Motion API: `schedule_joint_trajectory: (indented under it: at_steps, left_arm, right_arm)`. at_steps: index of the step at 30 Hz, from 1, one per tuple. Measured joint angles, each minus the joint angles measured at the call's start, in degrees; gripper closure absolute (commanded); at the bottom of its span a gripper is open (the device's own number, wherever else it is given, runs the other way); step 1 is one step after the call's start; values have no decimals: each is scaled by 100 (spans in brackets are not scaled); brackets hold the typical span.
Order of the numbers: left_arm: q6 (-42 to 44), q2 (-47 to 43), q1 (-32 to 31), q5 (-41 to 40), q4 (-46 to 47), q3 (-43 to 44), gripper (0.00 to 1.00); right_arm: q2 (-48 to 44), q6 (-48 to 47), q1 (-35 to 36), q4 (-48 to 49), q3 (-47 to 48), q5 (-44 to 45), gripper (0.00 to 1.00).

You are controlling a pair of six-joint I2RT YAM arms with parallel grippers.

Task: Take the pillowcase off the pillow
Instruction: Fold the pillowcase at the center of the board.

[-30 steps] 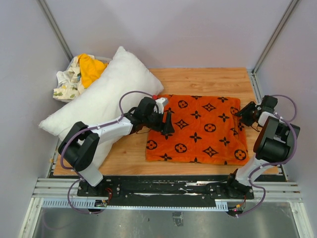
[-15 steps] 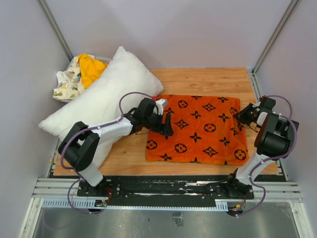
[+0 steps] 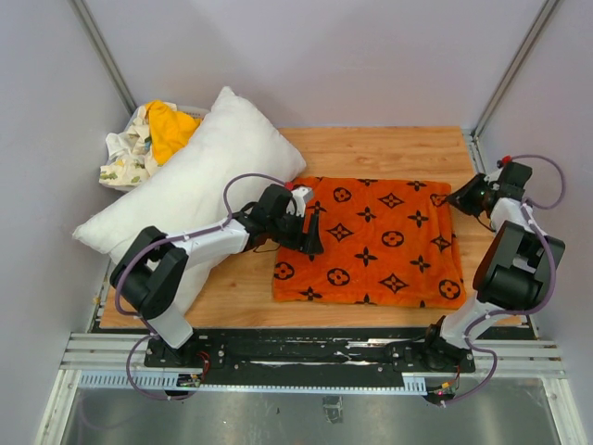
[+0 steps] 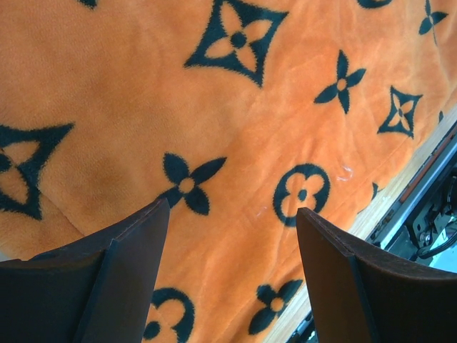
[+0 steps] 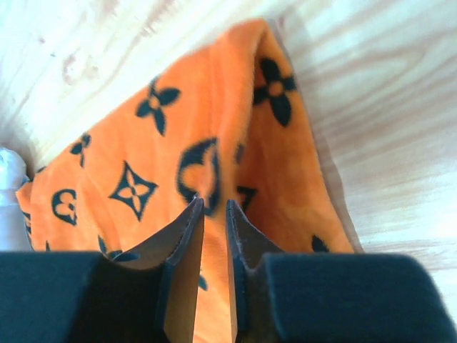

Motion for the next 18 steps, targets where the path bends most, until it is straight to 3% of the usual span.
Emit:
schedule_joint_trajectory:
  at_steps: [3,5,7,10,11,18]
  left_arm:
    - [0,39,0,2,-4,0,23]
    - [0,63,0,2,-13,0,23]
    - [0,76,0,2,-17,0,23]
    - [17,85,0,0,-31,0,23]
    - [22,87,0,0,-33,0,23]
    - [74,138,0,2,-39,0,23]
  right_arm:
    - [-146,-125,-2,-142,315,44,68]
    - [-166,-166,-4,-166,369,61,82]
    - [-144,-223,-4,-236,367,66,84]
    - [-79,-251,-4,-284,332,55,60]
    - [-48,-254,-4,-295,328,57,56]
    - [254,-273,-4,-326,326,111,51]
